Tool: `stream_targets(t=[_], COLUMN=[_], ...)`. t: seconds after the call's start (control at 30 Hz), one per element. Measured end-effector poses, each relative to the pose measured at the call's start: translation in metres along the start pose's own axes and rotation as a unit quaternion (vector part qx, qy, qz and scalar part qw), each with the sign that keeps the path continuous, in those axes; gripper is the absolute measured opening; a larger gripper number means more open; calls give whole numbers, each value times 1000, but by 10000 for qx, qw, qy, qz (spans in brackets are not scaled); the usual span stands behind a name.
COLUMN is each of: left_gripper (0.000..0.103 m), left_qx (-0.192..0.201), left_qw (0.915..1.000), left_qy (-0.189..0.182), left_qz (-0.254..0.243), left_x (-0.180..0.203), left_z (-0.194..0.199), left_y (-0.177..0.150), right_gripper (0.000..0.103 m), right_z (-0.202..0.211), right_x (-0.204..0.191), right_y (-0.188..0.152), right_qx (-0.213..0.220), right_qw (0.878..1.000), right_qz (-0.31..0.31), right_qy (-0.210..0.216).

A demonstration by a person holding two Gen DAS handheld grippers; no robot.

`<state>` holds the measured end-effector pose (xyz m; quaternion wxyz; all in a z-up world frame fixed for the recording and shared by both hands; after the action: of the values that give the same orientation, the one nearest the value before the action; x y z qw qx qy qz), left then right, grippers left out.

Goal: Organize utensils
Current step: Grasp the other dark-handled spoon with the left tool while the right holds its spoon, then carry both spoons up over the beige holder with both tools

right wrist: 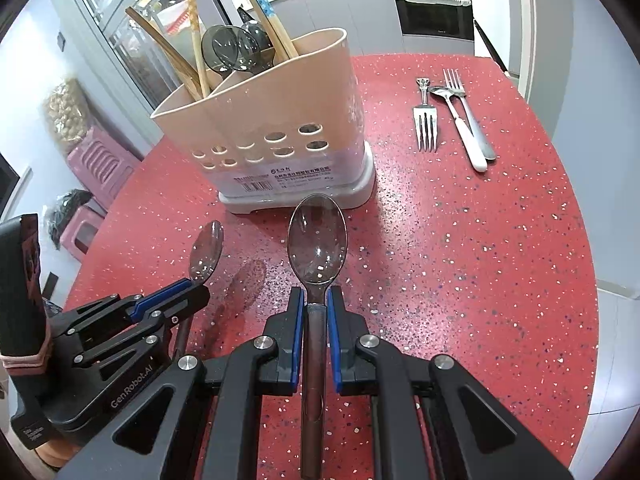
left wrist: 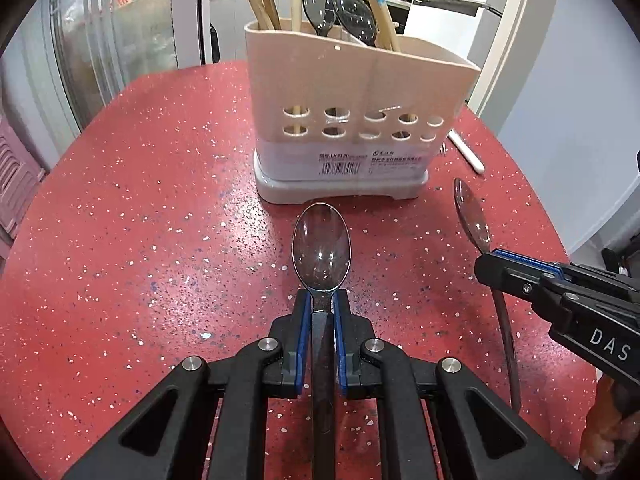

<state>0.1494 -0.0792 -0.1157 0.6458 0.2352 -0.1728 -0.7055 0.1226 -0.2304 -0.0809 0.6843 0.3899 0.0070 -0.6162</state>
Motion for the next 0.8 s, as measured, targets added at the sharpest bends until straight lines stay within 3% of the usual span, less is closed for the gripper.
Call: stream_targets(t=[0.47, 0.8], left_gripper=[35, 35], left_qx=[462, 865], left_qw=[9985, 9947], left_qy=[-128, -191], left_qz=[271, 528], left_x=[-26, -48], left_z=[33, 58], left_y=[1, 26], right_gripper=[12, 12], right_z=[15, 34], right_x=[-6, -24], right_y=[4, 26], right_qx=[172, 499], right_qw=[9996, 9973], right_qz=[156, 406], right_qy=[146, 360])
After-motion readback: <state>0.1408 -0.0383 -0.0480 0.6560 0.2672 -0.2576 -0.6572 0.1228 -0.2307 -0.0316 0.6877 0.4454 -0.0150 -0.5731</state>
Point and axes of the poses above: each gripper's, at about its wrist camera, not at the fingertips, and z roughly against the way its jaws point, x to its right, y to its top, the point moved 4 cm from there along -z, roughly the way its jaws point, and after that the axes turned 15 degrees about y, right-handed, at the moved point
